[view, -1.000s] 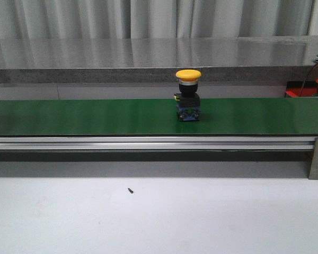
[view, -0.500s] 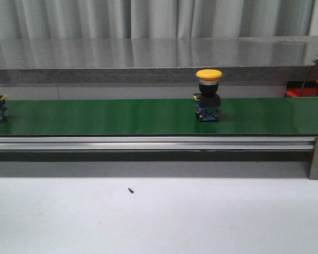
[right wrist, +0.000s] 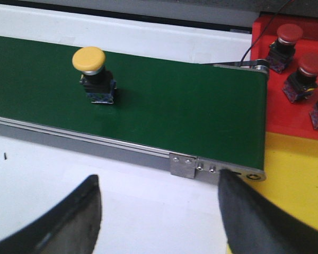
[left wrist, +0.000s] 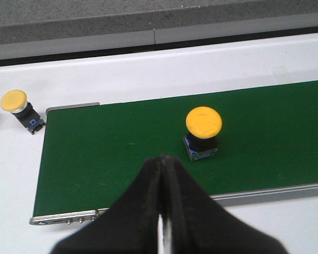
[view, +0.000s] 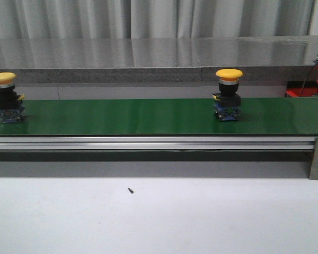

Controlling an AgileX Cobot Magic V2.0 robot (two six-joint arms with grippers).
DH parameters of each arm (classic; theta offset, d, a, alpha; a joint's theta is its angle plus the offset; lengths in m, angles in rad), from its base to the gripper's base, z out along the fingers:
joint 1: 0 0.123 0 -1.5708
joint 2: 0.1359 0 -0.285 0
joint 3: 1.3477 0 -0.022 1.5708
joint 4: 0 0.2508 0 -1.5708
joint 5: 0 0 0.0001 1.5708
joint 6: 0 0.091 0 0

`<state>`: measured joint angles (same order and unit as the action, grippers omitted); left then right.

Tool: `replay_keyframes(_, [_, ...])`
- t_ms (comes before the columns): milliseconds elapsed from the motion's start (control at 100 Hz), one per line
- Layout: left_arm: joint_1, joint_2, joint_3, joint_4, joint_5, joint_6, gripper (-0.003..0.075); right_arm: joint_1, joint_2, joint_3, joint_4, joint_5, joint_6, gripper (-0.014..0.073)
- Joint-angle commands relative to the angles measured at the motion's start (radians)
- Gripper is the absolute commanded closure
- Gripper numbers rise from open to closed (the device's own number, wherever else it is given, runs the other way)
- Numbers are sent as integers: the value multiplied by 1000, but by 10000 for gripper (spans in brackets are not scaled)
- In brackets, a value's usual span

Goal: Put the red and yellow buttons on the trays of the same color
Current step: 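Set the second yellow button on the belt and open left gripper, then grasp the leading yellow button at the belt's end with the right gripper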

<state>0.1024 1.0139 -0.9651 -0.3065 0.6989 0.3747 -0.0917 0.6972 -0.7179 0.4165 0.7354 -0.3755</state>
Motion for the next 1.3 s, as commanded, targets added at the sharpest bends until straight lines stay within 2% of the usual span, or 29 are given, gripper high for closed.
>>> replay_keyframes(0, [-7, -19, -26, -27, -70, 4, 740, 2, 42, -59, 52, -35, -8, 57])
replay_keyframes(220, [-7, -19, -26, -41, -70, 4, 740, 4, 282, -241, 62, 91, -9, 56])
replay_keyframes(560, [-7, -19, -26, -45, -70, 4, 740, 77, 610, -461, 42, 86, -27, 53])
replay_keyframes(860, [-7, -19, -26, -45, -70, 4, 740, 157, 787, -559, -7, 47, -27, 53])
replay_keyframes(1290, [-7, -19, -26, -45, -70, 4, 740, 154, 979, -620, -115, 7, 12, 60])
